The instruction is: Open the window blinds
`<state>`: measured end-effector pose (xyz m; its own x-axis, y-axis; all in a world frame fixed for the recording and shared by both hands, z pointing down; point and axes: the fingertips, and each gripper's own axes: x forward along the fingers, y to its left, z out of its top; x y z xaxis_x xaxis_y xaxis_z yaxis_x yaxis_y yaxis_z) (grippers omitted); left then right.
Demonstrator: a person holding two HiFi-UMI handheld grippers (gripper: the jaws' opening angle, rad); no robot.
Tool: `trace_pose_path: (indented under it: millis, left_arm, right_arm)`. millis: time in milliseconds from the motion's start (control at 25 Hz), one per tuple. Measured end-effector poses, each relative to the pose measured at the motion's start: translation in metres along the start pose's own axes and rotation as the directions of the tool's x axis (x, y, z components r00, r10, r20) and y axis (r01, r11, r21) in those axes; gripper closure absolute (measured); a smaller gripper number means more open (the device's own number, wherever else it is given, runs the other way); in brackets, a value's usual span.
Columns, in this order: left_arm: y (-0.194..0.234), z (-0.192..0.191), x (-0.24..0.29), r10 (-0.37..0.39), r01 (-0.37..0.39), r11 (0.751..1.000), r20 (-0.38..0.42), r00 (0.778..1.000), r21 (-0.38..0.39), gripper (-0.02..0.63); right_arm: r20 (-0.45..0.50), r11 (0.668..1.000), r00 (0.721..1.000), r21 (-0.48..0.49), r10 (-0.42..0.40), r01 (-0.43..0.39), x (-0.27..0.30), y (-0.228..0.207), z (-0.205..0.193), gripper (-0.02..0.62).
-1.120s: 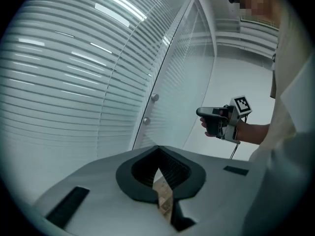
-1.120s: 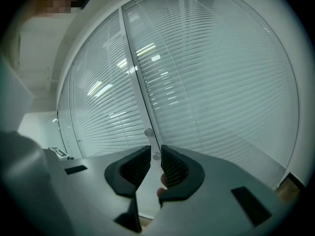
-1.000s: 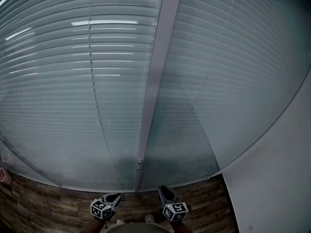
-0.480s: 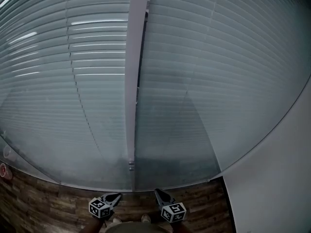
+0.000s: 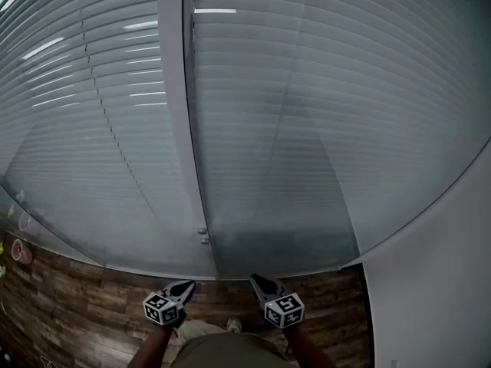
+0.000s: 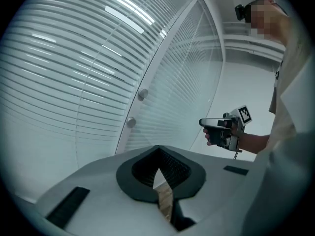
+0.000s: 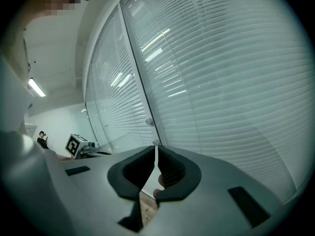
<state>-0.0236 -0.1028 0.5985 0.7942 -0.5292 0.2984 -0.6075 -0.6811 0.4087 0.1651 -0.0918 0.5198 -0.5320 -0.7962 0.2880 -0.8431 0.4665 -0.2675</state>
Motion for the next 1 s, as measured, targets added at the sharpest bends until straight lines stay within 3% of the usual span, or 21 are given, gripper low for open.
trace_pose_path:
  millis: [160, 360, 600, 720, 1000]
  left_arm:
    - [-0.019, 0.005, 0.003, -0.001, 0.002, 0.999, 0.036, 0.999, -0.032, 0.594]
    - [-0.030, -0.003, 0.002, -0.009, 0.010, 0.999, 0.022, 1.000, -0.043, 0.594]
    - [-0.008, -0.002, -0.021, 0.038, -0.036, 0.998, 0.028, 0.999, -0.060, 0.594]
    - [-0.001, 0.004, -0.026, 0.047, -0.042, 0.995, 0.056, 0.997, -0.087, 0.594]
    - [0.018, 0.025, -0.031, -0.021, 0.023, 0.998, 0.042, 0.999, -0.051, 0.594]
  right_arm:
    - [0.003, 0.999, 0.999, -0.023, 0.037, -0.037, 0.002, 0.006, 0.010, 0.578]
    - [0.007, 0.998, 0.998, 0.008, 0.060, -0.060, 0.013, 0.008, 0.004, 0.577]
    - [0.012, 0.997, 0.997, 0.021, 0.080, -0.081, 0.027, 0.026, 0.004, 0.565]
    - [-0.010, 0.997, 0.997, 0.028, 0.071, -0.071, 0.035, 0.027, 0.000, 0.560]
    - [0.001, 1.000, 1.000, 0.008, -0.012, 0.012, 0.063, 0.038, 0.017, 0.537]
